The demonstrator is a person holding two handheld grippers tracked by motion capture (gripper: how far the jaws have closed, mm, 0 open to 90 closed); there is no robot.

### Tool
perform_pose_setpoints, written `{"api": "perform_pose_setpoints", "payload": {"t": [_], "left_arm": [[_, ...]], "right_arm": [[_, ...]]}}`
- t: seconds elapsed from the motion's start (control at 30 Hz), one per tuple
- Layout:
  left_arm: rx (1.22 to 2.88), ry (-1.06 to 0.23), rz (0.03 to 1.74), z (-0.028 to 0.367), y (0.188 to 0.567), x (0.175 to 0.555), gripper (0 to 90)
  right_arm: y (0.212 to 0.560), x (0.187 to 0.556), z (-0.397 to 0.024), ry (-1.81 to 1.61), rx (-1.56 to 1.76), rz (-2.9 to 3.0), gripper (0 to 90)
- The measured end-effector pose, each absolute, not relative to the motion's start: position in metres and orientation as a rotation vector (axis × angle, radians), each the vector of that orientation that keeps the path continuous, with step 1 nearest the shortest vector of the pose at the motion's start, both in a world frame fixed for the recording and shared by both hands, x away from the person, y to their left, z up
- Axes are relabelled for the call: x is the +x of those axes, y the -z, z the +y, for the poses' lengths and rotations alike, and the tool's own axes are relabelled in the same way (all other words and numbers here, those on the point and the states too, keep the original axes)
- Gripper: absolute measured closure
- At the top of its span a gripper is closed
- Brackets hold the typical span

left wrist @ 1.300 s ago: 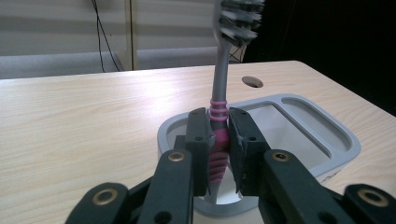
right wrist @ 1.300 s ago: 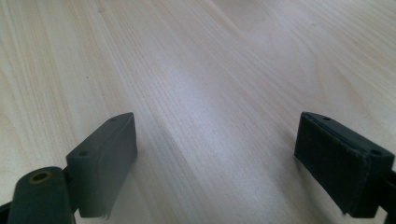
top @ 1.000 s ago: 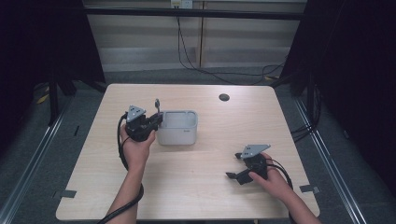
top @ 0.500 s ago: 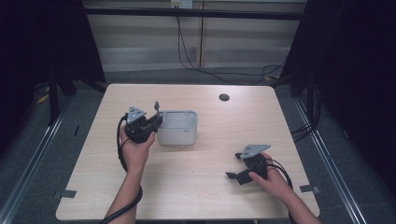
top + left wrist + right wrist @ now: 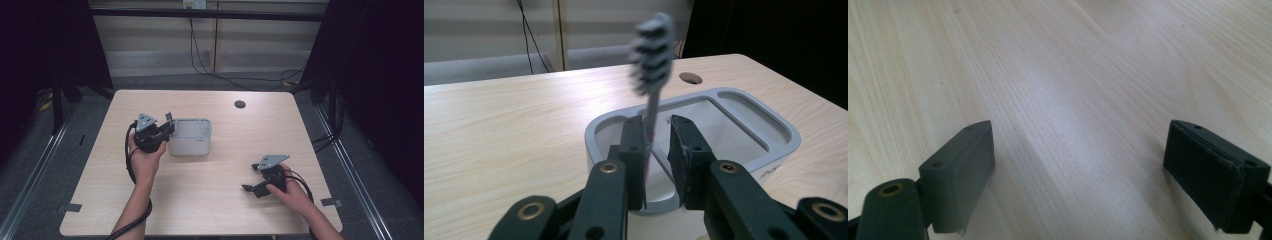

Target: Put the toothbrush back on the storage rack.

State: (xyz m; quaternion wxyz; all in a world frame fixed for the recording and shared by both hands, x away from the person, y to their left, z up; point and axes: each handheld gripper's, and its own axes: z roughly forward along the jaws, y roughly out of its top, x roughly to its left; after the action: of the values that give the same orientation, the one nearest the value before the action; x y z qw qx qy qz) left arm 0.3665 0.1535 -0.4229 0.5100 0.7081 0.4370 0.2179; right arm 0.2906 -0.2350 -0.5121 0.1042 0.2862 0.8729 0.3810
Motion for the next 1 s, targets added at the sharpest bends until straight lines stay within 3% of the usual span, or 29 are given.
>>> {"api": "perform_pose_setpoints", "payload": {"t": [0.33,0.63,1.0], "left_arm": [[1.698,-0.529,1.053,0.1550,0.4204,0.3663,70.7],[1.711,-0.550,1.063,0.1584,0.4203,0.3667,52.0],[1.730,-0.547,1.060,0.1598,0.4178,0.3676,35.8]], "right_arm": [[0.5120,0.2906,-0.2350,-1.123,0.845,2.574,12.4],[0.5120,0.2907,-0.2350,-1.123,0.844,2.575,12.4],[0.5121,0.2906,-0.2350,-1.124,0.844,2.574,12.4]]}}
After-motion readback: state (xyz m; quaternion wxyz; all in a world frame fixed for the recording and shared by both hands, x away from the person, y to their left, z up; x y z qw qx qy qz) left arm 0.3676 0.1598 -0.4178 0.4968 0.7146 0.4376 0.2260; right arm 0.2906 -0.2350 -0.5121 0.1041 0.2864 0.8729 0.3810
